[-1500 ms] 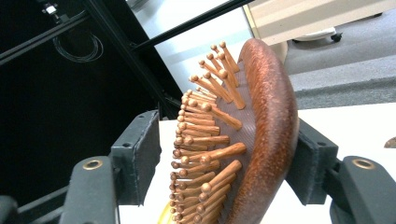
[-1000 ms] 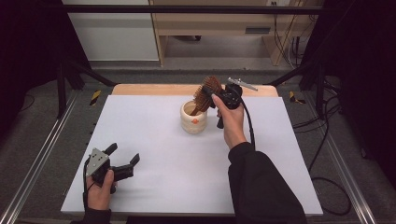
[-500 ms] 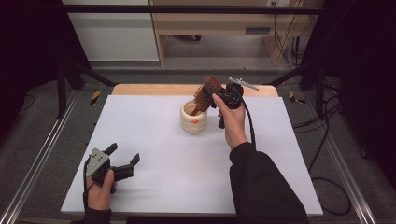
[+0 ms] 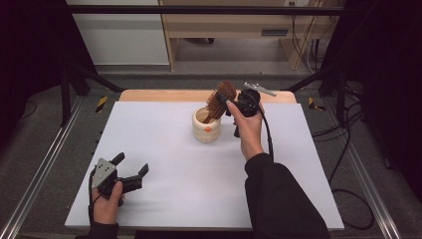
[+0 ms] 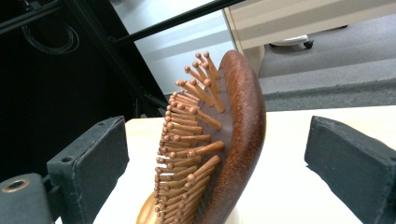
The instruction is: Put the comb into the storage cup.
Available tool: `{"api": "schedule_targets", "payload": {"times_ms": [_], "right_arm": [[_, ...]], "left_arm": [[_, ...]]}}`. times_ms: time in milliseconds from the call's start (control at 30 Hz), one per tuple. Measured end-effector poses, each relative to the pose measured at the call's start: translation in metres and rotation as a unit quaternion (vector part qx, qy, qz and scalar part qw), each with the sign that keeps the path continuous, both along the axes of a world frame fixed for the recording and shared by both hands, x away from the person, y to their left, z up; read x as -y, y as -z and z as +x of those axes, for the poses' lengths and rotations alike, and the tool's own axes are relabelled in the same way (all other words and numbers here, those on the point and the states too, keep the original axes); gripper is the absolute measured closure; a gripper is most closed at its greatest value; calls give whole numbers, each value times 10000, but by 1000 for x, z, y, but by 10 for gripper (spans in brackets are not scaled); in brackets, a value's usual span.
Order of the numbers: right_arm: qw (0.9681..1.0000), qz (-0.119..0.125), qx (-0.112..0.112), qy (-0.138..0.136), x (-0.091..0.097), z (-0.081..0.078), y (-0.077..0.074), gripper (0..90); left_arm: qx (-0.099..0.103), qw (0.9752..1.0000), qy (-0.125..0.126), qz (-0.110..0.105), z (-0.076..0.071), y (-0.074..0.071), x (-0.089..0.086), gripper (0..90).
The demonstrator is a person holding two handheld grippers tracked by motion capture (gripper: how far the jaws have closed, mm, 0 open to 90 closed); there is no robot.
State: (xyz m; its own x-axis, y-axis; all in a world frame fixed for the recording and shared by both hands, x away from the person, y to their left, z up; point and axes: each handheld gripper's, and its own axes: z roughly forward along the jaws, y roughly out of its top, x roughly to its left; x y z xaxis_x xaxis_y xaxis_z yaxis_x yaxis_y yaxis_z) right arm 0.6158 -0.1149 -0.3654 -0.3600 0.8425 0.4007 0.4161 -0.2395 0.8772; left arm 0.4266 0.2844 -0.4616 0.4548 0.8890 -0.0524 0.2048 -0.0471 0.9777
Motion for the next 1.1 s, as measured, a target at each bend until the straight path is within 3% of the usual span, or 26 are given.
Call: {"api": "schedule_targets", "payload": {"times_ms": [267,367,600,867,1100], "right_arm": [[9999,-20,126,-106,4,-7,-8,72],[9995,-137,244,-165,4,-10,-11,85],[9988,-276,292,-278,9,-12,-12,130],[9986,-306,407,-139,24,-15,-17,120],[9973,-590,447,0,26,-20,-17,77]], "left_arm": [[-8,10000,13,2,0,0,1,16],[-5,10000,5,-2,0,0,0,15],[-13,10000,11,7,0,0,1,16],[4,10000,-4,-14,0,0,0,15],[3,10000,1,-10,0,0,1,15]]}}
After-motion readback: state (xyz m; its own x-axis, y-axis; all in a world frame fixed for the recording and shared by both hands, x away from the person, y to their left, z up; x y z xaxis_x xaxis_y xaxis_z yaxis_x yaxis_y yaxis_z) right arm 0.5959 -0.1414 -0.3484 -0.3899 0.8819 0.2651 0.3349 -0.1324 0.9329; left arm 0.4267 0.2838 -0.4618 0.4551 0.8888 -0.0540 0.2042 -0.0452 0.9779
